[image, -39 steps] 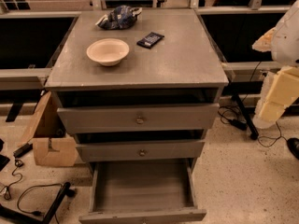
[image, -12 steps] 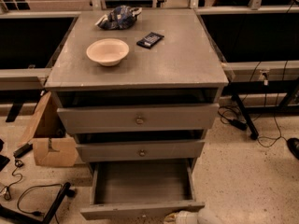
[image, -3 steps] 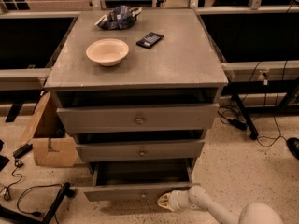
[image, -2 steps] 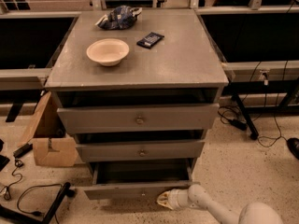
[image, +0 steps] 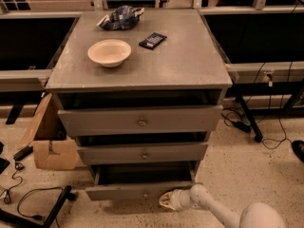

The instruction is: Close bottom drawer

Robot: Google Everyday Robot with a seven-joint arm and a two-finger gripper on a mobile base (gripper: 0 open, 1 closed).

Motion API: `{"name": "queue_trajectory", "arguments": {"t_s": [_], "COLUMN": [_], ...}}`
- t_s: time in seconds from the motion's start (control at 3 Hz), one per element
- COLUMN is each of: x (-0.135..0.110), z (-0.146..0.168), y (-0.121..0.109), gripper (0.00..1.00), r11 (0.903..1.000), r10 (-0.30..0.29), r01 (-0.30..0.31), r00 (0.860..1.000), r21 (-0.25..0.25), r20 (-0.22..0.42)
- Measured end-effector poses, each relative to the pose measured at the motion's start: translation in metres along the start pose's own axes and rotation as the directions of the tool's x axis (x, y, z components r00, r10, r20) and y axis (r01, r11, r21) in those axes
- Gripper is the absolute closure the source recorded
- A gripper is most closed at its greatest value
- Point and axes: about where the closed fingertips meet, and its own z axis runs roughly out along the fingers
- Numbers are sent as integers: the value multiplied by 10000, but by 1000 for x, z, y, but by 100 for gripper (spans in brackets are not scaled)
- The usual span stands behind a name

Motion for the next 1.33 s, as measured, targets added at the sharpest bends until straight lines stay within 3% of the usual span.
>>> {"name": "queue_trajectory", "arguments": {"t_s": [0.33,1.33], "x": [-2,-2], "z": [1,1], "y": [-6,-6], "gripper": [96,27], "r11": [10000,10000], "r10": [-28,-28], "r01": [28,28], "r00": [10000,10000], "r21": [29,28], "r20": [-22,-21]}}
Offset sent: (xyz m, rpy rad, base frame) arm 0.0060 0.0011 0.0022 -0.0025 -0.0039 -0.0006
